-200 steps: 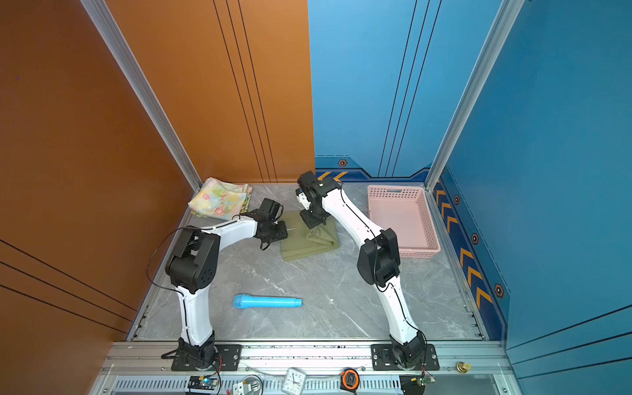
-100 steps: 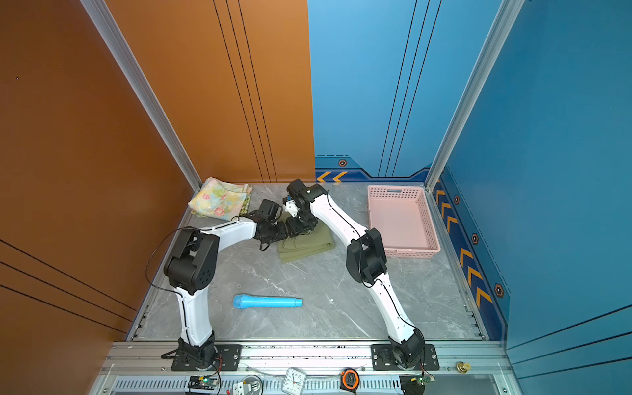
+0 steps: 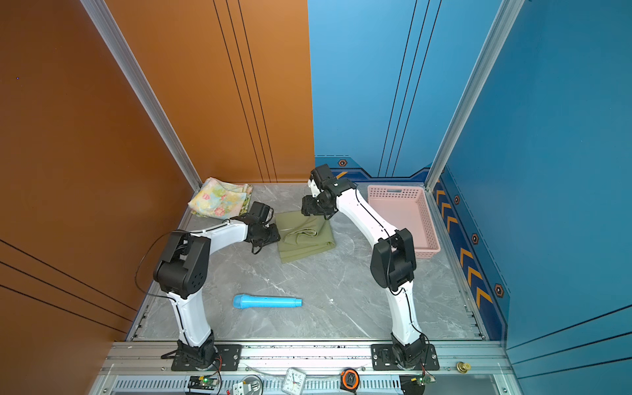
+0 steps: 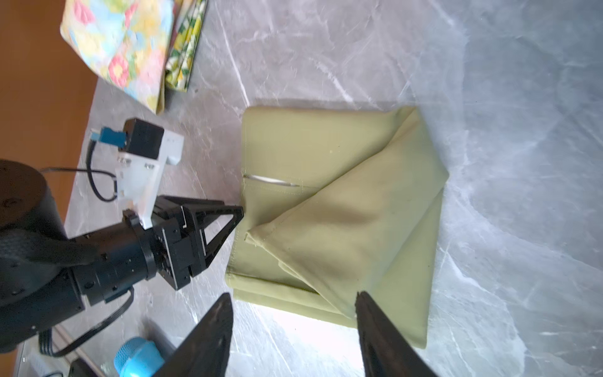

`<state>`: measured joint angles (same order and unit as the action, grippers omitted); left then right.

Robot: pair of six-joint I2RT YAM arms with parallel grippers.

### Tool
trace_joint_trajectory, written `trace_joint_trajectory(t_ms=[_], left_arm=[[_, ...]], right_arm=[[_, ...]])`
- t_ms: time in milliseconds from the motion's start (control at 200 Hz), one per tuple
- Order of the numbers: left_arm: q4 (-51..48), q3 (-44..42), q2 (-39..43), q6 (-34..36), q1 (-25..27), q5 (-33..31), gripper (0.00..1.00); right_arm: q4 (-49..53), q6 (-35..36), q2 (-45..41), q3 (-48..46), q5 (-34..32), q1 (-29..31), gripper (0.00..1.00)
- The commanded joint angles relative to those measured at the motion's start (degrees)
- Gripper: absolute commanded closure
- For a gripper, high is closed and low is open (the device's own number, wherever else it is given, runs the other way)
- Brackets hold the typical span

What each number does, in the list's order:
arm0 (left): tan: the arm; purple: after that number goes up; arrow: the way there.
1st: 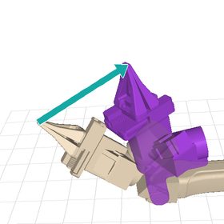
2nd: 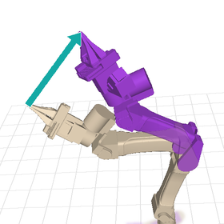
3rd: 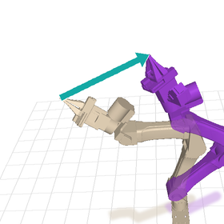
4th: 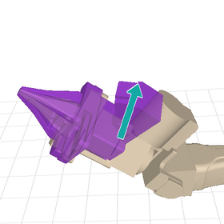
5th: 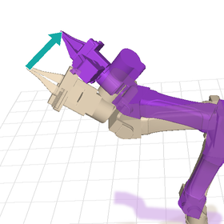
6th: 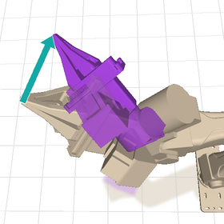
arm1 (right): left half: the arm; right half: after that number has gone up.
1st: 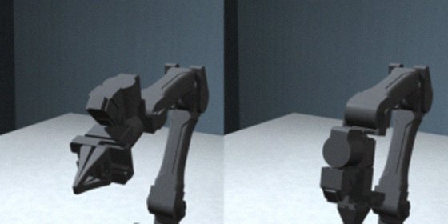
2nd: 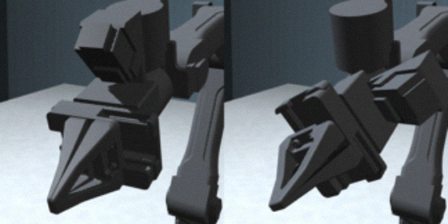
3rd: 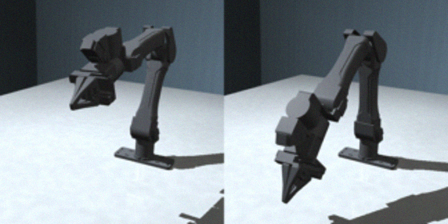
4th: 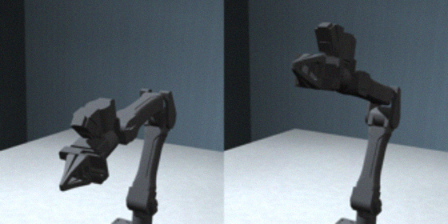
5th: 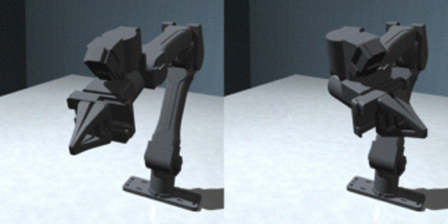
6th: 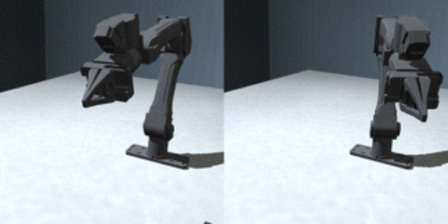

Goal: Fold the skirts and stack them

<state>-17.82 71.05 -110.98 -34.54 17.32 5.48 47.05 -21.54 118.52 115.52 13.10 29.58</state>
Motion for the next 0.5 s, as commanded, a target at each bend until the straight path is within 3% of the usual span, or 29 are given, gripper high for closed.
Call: trace_joint_trajectory(t_ms=[0,80,190,310,491], left_arm=[[-6.0,-2.4,0.3,0.2,-0.3,0.0,0.52],[-5.0,-2.8,2.4,1.8,0.4,-1.7,0.49],[-3.9,-2.6,6.3,7.3,2.1,-4.8,0.39],[-1.1,-2.7,10.8,18.1,5.7,-9.2,0.28],[5.9,-3.3,14.6,34.5,12.6,-8.3,0.15]], right_arm=[[-4.0,-7.3,-5.2,-4.0,-9.0,0.1,0.38],[-6.8,-10.0,-8.6,-9.8,-12.1,0.2,0.36],[-11.8,-13.1,-12.3,-18.2,-8.9,-2.3,0.34],[-14.0,-13.6,-15.4,-23.0,-6.1,-5.5,0.32],[-18.0,-14.5,-19.4,-30.5,-2.4,-10.7,0.25]])
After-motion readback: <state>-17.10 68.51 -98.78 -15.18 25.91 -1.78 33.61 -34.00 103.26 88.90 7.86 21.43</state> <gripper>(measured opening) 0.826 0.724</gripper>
